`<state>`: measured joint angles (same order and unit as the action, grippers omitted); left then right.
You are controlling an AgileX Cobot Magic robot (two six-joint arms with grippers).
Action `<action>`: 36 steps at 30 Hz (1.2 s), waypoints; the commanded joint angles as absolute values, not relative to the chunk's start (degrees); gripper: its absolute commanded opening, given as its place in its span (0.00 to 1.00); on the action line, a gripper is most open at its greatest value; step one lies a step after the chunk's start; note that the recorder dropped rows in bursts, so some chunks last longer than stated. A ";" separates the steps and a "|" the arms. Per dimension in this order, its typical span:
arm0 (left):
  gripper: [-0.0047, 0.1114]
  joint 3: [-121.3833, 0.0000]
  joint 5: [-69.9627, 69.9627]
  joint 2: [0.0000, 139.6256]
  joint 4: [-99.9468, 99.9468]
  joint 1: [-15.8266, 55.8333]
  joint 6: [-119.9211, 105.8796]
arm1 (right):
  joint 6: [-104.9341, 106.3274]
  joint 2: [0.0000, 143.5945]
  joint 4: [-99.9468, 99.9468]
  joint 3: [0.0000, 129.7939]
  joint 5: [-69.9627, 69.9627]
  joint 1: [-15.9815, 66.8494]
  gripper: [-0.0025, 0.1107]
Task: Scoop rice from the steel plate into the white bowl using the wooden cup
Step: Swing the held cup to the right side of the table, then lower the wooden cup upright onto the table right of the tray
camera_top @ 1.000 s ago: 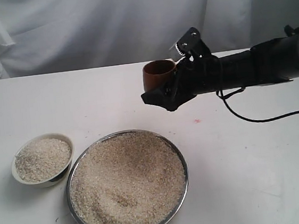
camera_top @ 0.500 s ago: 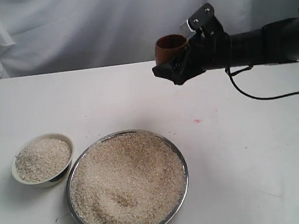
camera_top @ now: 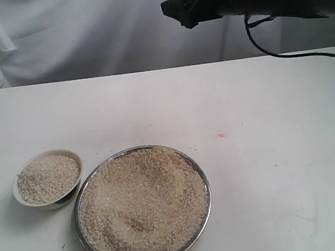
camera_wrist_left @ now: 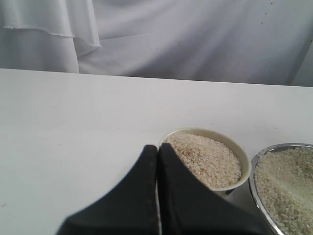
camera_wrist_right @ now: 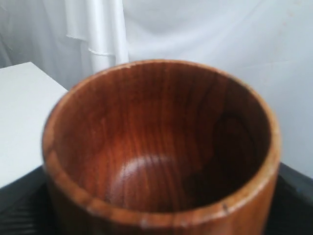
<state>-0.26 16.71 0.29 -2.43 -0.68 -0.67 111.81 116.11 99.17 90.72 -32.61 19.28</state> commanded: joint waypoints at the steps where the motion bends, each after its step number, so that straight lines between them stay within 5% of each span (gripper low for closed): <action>1: 0.04 0.00 16.34 0.00 -2.48 -0.60 -0.49 | 102.01 115.60 91.49 91.84 -32.94 19.37 0.02; 22: 0.04 0.00 16.34 0.00 -2.48 -0.60 -0.49 | 3.88 115.60 6.01 92.09 8.49 24.45 0.02; 36: 0.04 0.00 16.34 0.00 -2.48 -0.60 -0.49 | -14.37 113.80 -17.26 59.09 46.42 24.81 0.02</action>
